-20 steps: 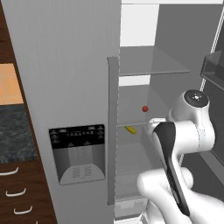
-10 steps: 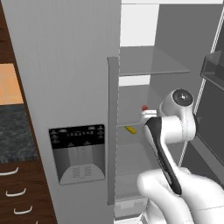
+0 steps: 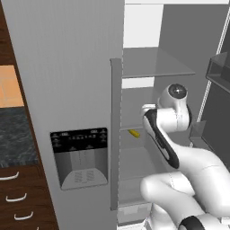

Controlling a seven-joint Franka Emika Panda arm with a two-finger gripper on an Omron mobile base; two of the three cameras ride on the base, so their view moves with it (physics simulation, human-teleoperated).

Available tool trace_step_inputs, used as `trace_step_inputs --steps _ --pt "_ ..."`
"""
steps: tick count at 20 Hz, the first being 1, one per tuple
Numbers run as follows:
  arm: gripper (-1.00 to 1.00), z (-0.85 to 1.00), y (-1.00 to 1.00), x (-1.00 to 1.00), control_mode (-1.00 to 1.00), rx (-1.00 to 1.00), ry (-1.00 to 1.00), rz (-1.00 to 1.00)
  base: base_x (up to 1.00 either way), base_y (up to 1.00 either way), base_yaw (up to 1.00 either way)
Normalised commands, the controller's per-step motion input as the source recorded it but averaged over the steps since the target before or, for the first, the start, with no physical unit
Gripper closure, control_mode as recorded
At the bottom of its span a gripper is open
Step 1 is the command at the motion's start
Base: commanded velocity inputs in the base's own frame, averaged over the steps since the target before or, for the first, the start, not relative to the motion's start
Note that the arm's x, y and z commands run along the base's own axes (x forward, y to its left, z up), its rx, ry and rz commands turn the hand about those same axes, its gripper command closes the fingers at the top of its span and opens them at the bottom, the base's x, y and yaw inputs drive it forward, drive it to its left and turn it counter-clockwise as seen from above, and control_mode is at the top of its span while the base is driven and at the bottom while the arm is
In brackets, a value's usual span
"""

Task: Take the strawberry from the fridge and place it on top of the pancake, located on the dining counter.

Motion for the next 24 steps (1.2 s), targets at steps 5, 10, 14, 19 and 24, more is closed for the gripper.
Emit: trace_step_inputs --steps 5,10,14,19,24 --pt "-1.0 -0.08 -0.15 0.67 -1.0 0.0 0.0 0.0 0.0 0.0 0.0" --pt "-1.0 -0.2 -0.19 0.49 -1.0 -0.03 0.0 0.0 0.0 0.0 0.0" --pt "-1.0 -0.28 -0.24 0.32 -1.0 -0.03 0.0 0.0 0.0 0.0 0.0" --pt "-1.0 -0.04 -0.04 0.33 -1.0 0.0 0.0 0.0 0.0 0.0 0.0" --pt "-1.0 -0.1 0.0 0.45 -1.0 0.0 0.0 0.0 0.0 0.0 0.0"
